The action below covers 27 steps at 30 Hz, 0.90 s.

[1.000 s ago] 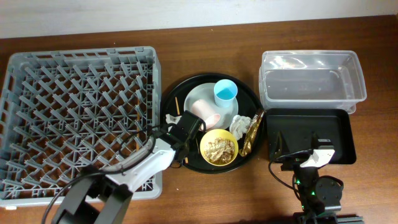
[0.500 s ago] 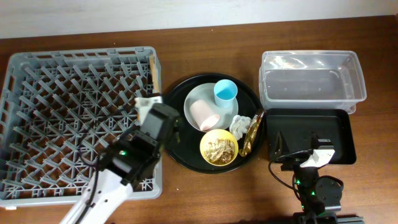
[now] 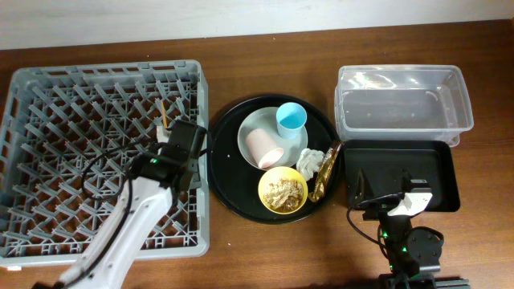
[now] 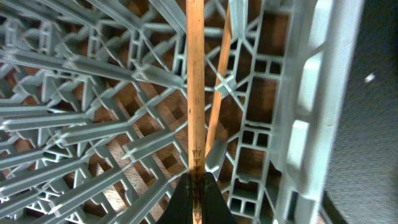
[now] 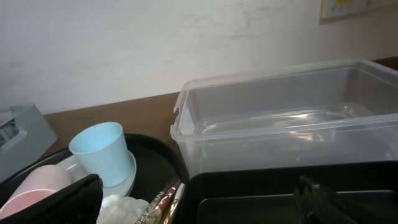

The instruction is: Sort waste into correct bins and load items into the dishwasher rack

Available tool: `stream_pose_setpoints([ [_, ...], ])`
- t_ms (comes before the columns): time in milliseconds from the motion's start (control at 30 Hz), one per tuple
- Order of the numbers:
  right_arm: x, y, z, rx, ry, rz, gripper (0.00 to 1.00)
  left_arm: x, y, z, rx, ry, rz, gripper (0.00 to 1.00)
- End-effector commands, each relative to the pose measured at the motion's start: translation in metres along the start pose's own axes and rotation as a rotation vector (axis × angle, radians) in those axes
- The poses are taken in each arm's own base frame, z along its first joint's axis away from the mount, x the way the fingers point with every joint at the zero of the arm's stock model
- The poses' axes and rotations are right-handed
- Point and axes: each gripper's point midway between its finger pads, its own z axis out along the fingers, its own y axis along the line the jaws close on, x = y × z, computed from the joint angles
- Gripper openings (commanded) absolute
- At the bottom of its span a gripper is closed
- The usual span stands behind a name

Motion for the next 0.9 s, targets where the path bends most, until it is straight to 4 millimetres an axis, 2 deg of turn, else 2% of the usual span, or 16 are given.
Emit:
stream_pose_setpoints([
  [0,0.003,-0.001,0.000,0.001,0.010,-0.006,0.99,0.000,0.013,0.016,-0.112,0.014,0.042,0.01],
  [200,0.003,-0.001,0.000,0.001,0.010,-0.006,0.99,-0.004,0.015,0.020,-0.139,0.002,0.043,0.02],
  [367,0.002,-0.001,0.000,0.000,0.002,-0.006,0.99,-0.006,0.014,0.020,-0.136,-0.005,0.039,0.11],
  [400,0.002,0.000,0.000,-0.001,0.002,-0.006,0.99,-0.006,0.014,0.020,-0.136,-0.005,0.039,0.19],
  [433,0.002,0.000,0.000,-0.001,0.003,-0.006,0.99,-0.006,0.014,0.020,-0.135,-0.007,0.038,0.49],
  [467,0.002,0.000,0.000,-0.001,0.003,-0.006,0.99,-0.007,0.014,0.020,-0.135,-0.009,0.037,0.64],
  [600,-0.001,-0.001,0.000,0.002,-0.007,-0.005,0.98,-0.010,0.011,0.016,-0.114,-0.017,0.029,0.66],
  [700,-0.026,0.019,-0.007,-0.091,-0.029,0.046,0.99,-0.022,-0.001,0.000,-0.020,-0.045,0.007,0.67],
  [767,-0.052,0.022,-0.018,-0.084,-0.041,0.059,0.99,-0.034,-0.010,-0.020,0.068,-0.082,-0.018,0.67],
  [833,-0.088,0.025,-0.032,-0.061,-0.034,0.055,0.99,-0.048,-0.018,-0.044,0.159,-0.133,-0.042,0.68],
  [867,-0.095,0.027,-0.036,-0.059,-0.021,0.045,0.99,-0.054,-0.019,-0.055,0.188,-0.159,-0.053,0.70],
])
